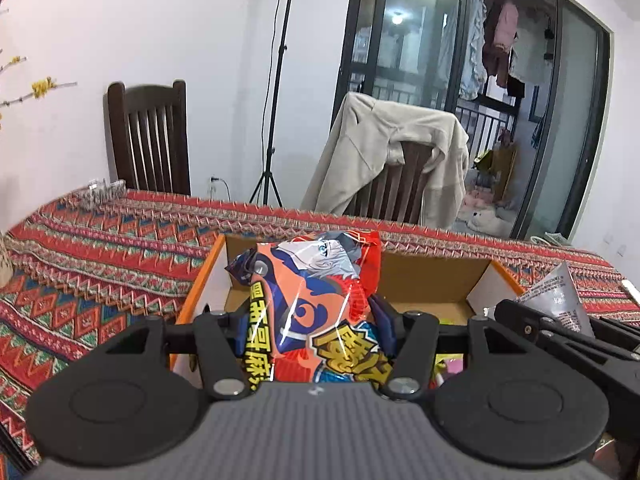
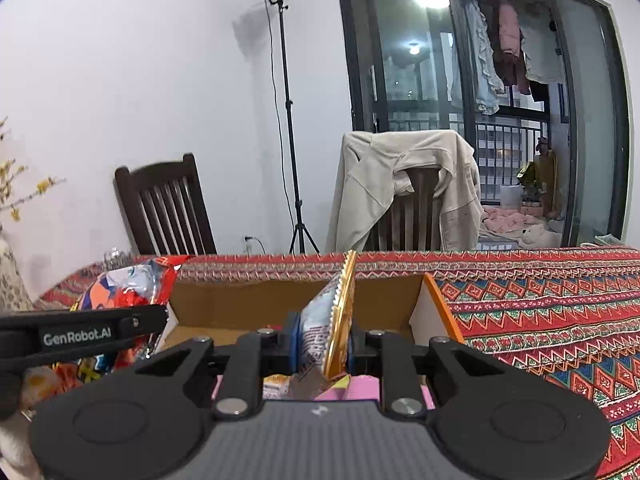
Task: Organize snacks
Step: 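Carry both packets into the cardboard box and open both grippers, then withdraw both grippers from the box back to the snack pile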
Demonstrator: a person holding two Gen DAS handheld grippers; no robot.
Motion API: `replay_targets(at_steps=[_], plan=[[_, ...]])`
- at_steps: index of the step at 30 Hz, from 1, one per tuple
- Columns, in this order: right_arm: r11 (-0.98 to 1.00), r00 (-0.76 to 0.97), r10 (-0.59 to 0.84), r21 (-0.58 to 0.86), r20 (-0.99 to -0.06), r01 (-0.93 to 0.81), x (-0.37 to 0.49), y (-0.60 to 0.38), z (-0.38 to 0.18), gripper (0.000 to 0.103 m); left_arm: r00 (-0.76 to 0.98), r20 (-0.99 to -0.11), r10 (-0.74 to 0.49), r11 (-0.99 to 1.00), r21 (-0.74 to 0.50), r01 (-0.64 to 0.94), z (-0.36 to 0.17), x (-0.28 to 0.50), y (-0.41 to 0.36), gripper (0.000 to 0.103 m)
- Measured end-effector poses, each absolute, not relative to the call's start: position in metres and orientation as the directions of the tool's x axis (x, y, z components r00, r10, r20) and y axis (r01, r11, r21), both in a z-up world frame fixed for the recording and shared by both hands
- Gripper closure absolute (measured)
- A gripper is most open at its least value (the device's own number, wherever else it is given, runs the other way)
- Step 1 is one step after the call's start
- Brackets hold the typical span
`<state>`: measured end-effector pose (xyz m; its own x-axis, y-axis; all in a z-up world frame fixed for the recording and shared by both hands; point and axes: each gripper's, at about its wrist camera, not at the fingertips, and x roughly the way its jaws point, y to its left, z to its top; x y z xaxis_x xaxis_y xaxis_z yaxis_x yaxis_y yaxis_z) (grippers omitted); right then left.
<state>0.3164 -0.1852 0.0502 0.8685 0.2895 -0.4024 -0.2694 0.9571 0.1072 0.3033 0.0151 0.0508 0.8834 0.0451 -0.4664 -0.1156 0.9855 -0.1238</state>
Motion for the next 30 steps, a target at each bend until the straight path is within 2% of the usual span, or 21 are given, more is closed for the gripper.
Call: replay_targets(at_steps=[10,12,13,14,15,16,17,18,19,30], plan=[[0.963,0.861,0.264,0.068,-0.436,-0.261,0.314,-0.184,0.041,0.081,0.876,-0.477,0.066,0.986,-0.104,-0.131,0.042,0.307,0.017,0.044],[0.965,0.861,0.257,0.071,-0.439,-0.252,0.314,-0.185,0.040,0.078,0.876,-0.479,0.060,0.985,-0.113,-0.129,0.041,0.306,0.019,0.039],[0.965,0.860,0.257,0.075,-0.442,-0.250,0.315,-0.186,0.041,0.072,0.877,-0.477,0.061,0.985,-0.114,-0.131,0.042,0.306,0.021,0.036],[0.966,0.859,0.255,0.078,-0.443,-0.246,0.315,-0.187,0.041,0.061,0.879,-0.472,0.067,0.985,-0.111,-0.135,0.042,0.305,0.021,0.031],[0.967,0.860,0.252,0.080,-0.443,-0.242,0.312,-0.189,0.042,0.053,0.881,-0.467,0.070,0.984,-0.110,-0.137,0.043,0.304,0.021,0.024],[0.968,0.861,0.250,0.086,-0.442,-0.237,0.311,-0.191,0.043,0.033,0.884,-0.462,0.068,0.984,-0.113,-0.135,0.044,0.303,0.022,0.018],[0.968,0.863,0.250,0.093,-0.438,-0.234,0.311,-0.193,0.042,0.016,0.886,-0.458,0.073,0.983,-0.117,-0.142,0.045,0.301,0.022,0.006],[0.968,0.865,0.252,0.102,-0.435,-0.231,0.311,-0.194,0.043,0.009,0.886,-0.456,0.088,0.981,-0.116,-0.157,0.045,0.300,0.022,0.000],[0.967,0.865,0.254,0.113,-0.433,-0.228,0.313,-0.195,0.043,0.000,0.887,-0.449,0.108,0.978,-0.111,-0.176,0.046,0.299,0.023,0.000],[0.969,0.851,0.249,0.120,-0.462,-0.218,0.315,-0.198,0.042,0.000,0.882,-0.457,0.117,0.975,-0.114,-0.188,0.047,0.298,0.023,0.000]])
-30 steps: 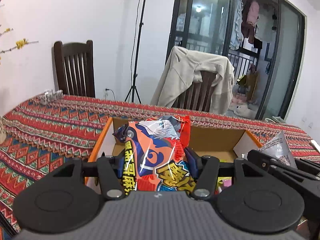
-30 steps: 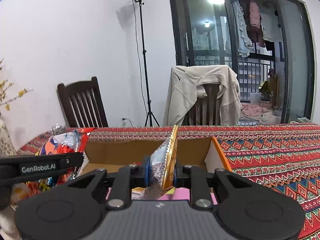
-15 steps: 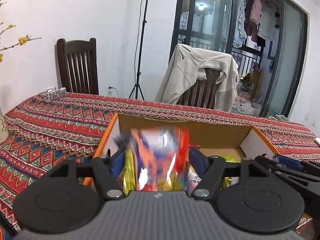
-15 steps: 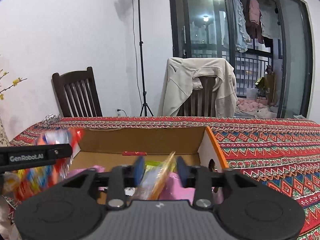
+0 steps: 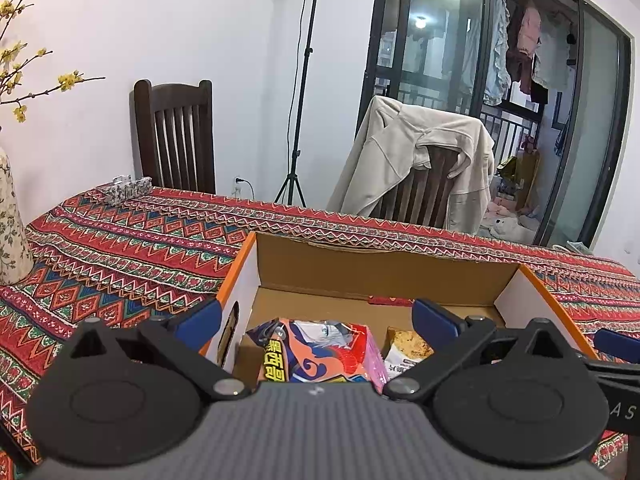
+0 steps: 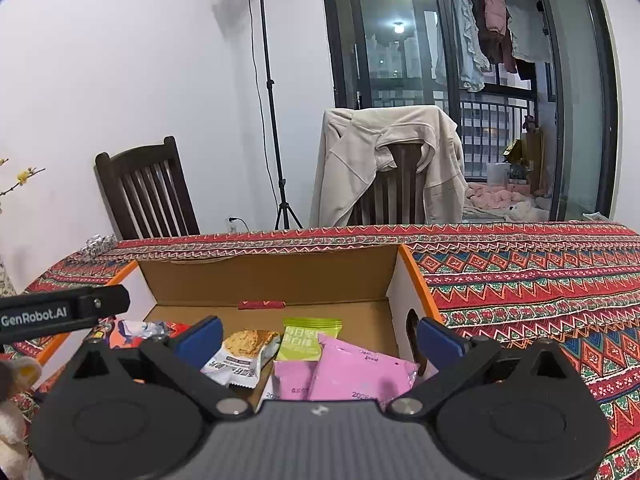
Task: Organize snacks
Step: 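Withdraw both grippers from the box back to the snack pile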
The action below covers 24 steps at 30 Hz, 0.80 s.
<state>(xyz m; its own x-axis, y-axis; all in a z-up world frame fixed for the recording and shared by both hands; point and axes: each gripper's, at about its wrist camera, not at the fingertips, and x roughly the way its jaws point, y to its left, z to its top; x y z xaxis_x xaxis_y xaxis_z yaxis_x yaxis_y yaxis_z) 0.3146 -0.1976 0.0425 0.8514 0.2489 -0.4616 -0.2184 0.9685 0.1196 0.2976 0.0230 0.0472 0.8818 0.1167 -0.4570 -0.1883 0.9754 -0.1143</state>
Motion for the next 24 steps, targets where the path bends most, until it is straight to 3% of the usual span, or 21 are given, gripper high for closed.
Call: replay_targets(at_steps=[24], plan=[[0.968,0.852,0.230,0.025,-0.471,-0.248,0.240,-0.199,0.077,0.000,0.900,-0.427,0.087,0.978,-0.136,-0.159,0.084,0.223,0.039,0.000]])
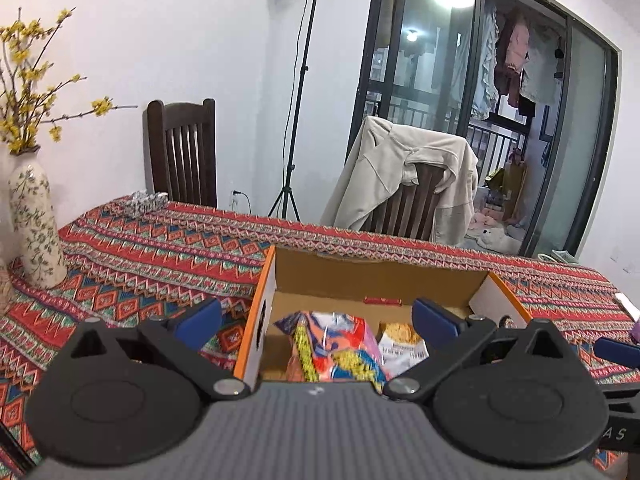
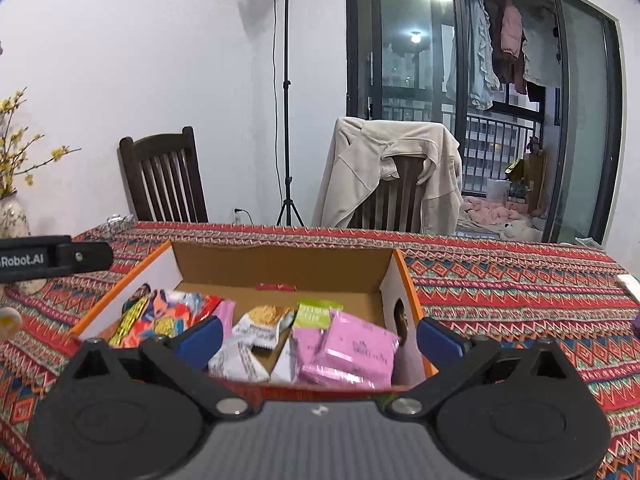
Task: Organize snacks
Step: 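Withdraw both grippers from the box back to the snack pile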
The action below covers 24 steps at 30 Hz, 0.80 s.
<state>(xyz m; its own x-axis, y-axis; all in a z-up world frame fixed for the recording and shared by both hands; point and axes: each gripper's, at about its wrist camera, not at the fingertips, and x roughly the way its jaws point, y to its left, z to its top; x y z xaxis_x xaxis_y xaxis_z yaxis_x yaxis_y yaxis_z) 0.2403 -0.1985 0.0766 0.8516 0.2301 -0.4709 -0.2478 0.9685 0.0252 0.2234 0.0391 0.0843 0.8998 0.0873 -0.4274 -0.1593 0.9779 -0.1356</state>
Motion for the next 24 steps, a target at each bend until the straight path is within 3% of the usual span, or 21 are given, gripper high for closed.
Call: replay_targets(at_steps=[24], plan=[[0.966,0.813,0.233,0.032,-0.533,-0.256,0.145,-0.227,0.036,0.000,0.881,-0.470,0.050,0.979,-0.150,-0.136,0.022,0.116,0.080,0.000]])
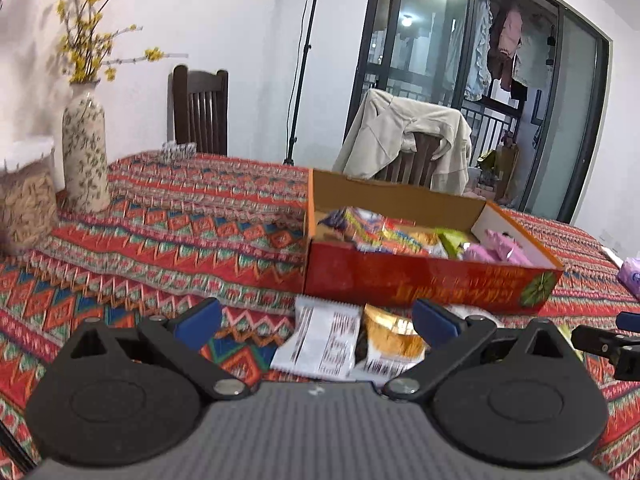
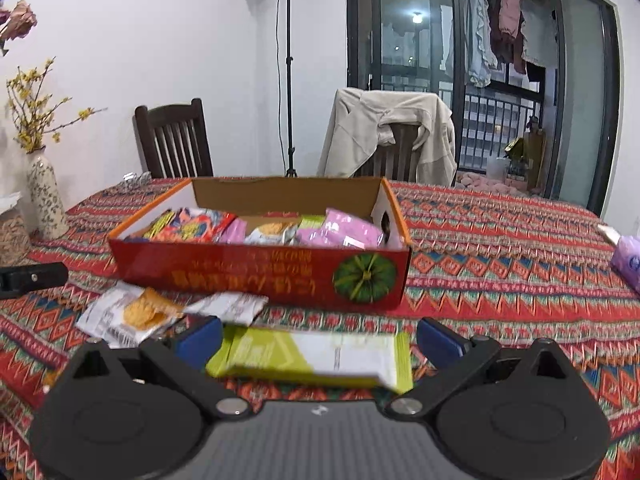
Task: Organize snacks
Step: 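Withdraw both grippers from the box back to the snack pile, then grasp the lime-green and white snack bar with the right gripper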
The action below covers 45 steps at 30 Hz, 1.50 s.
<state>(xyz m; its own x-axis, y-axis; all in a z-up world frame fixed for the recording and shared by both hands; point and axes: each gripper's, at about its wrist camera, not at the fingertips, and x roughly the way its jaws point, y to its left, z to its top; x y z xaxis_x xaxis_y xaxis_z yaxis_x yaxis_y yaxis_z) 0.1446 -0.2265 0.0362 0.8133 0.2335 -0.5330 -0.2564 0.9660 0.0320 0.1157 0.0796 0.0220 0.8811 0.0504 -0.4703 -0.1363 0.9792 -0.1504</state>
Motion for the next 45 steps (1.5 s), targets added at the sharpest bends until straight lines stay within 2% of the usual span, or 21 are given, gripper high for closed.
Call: replay_targets(at_steps=[17,24,37,45], plan=[[0.981,0.788,0.169,0.020,-0.591,-0.195,0.133,-0.238,0.010,0.000,0.902,-0.428,0.049,0.964,-0.216,-0.155,-0.005,0.101,0.089,0.000],[0.987,0.801,0.149,0.031,-0.581,-0.161,0.133,-0.248,0.012,0.000,0.911,-0.410,0.039,0.978,-0.173,-0.119,-0.006,0.099,0.079,0.000],[0.987,0.802,0.159,0.076,-0.576,-0.141,0.150,-0.254,0.014,0.000,0.918,-0.396,0.021,0.971,-0.210,-0.112,-0.007,0.097,0.084,0.000],[0.986,0.806,0.119,-0.029,-0.580,-0.166,0.183,-0.225,0.017,0.000,0.917,-0.400,0.011,0.967,-0.229,-0.111,-0.008,0.098,0.087,0.000]])
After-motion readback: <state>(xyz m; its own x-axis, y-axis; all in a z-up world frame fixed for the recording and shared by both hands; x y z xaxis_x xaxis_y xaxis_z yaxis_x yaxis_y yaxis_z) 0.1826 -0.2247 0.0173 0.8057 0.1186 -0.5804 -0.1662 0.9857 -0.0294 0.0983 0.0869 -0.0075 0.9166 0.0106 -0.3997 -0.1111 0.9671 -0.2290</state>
